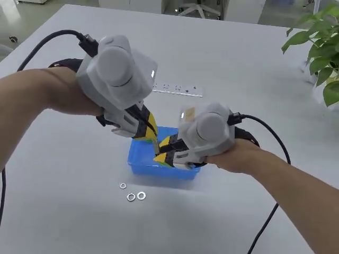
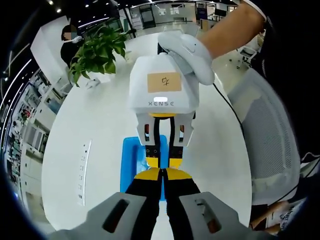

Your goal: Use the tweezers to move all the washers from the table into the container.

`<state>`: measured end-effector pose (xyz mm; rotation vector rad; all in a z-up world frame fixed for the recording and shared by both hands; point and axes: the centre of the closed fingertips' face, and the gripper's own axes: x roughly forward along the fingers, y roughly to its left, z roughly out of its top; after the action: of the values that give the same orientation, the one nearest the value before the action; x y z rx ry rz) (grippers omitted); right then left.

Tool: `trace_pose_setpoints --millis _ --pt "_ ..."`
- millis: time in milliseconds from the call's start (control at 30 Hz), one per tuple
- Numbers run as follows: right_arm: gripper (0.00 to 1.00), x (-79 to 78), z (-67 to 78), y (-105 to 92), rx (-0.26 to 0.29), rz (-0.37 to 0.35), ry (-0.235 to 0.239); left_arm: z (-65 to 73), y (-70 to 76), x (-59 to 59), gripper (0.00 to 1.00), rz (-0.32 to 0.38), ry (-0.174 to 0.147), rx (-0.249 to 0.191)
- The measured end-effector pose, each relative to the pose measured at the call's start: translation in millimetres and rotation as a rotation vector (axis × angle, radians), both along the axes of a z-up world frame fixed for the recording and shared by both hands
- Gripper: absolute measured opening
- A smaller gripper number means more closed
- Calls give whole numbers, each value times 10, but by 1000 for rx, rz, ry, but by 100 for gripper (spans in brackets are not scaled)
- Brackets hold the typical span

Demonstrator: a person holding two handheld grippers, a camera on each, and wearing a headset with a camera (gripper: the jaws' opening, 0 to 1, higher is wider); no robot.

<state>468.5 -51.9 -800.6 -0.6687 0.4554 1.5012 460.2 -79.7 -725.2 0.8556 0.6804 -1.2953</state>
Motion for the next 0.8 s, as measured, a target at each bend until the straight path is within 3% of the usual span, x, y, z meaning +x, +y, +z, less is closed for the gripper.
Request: trace_pose_setpoints --millis 367,800 --pt "12 -274 -98 59 -10 26 18 -108 45 -239 5 9 25 14" --pt "12 -439 -273 105 -10 30 54 -295 109 -388 5 20 65 15"
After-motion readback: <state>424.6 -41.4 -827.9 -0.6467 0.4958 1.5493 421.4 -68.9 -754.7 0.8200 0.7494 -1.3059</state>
